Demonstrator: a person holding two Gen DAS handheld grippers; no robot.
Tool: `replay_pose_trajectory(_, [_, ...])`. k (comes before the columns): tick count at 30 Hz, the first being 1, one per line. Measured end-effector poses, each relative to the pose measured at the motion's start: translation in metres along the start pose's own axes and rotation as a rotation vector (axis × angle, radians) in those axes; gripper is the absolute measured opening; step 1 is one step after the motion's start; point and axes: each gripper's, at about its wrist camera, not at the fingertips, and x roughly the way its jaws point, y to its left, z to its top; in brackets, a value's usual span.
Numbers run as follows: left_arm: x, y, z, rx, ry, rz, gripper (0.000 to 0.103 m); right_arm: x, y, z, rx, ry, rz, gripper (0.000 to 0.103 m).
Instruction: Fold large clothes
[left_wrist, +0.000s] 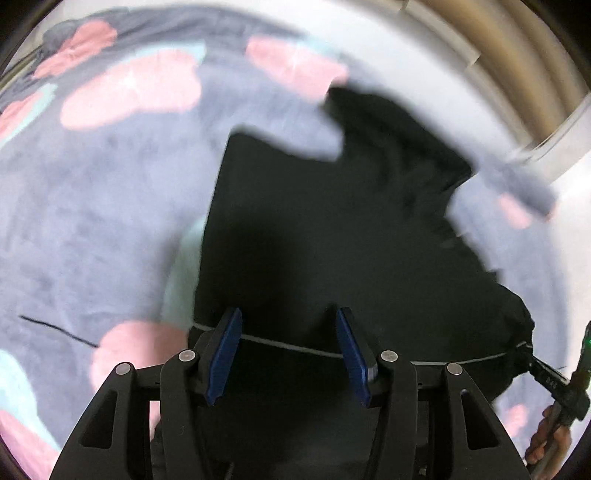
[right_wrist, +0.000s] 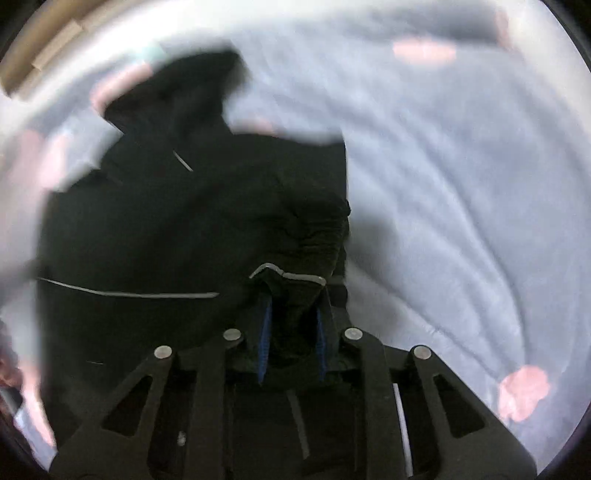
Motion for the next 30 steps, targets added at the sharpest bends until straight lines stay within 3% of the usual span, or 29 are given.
replay_pose_trajectory(3, [0.018,-0.006,-0.002,0.051,-0.003,0.086,0.055,0.049,-0.002,-0.010,0.016,0.066,0.004,0.028])
replay_pose_trajectory(6, [0.028,-0.015,-0.006,0.141,-0.006,0.144,0.062,0.056,0.008,-0.010,-0.014,0.050,-0.041,0.031])
replay_pose_trajectory(10, [0.023,-0.021,-0.005,0.184,-0.009,0.187,0.062,0.050,0.012,-0.010,-0.063,0.052,-0.061,0.032])
replay_pose_trajectory(12, [0.011,-0.023,-0.003,0.188,-0.015,0.174,0.063,0.032,0.004,-0.009,-0.045,0.046,-0.040,0.036])
replay_pose_trajectory(14, [-0.014,-0.026,-0.002,0.167,-0.042,0.095,0.063,0.000,-0.002,-0.007,-0.022,-0.007,-0.005,0.040])
replay_pose_trajectory(17, [-0.038,-0.029,0.002,0.140,-0.076,-0.011,0.063,-0.038,0.000,-0.002,-0.008,-0.102,0.034,0.063])
replay_pose_trajectory(19, [-0.037,-0.035,0.006,0.145,-0.067,-0.048,0.063,-0.048,0.017,0.007,-0.033,-0.135,0.071,0.065])
replay_pose_trajectory(23, [-0.002,-0.043,0.007,0.173,-0.016,-0.012,0.063,-0.018,0.064,0.016,-0.129,-0.101,0.069,0.061])
replay_pose_trajectory(27, [0.036,-0.034,-0.002,0.132,0.048,0.008,0.062,0.054,0.068,0.015,-0.114,0.032,0.033,0.060])
replay_pose_trajectory(30, [0.036,-0.040,-0.003,0.167,0.051,0.038,0.062,0.056,0.068,0.016,-0.130,0.022,0.018,0.060])
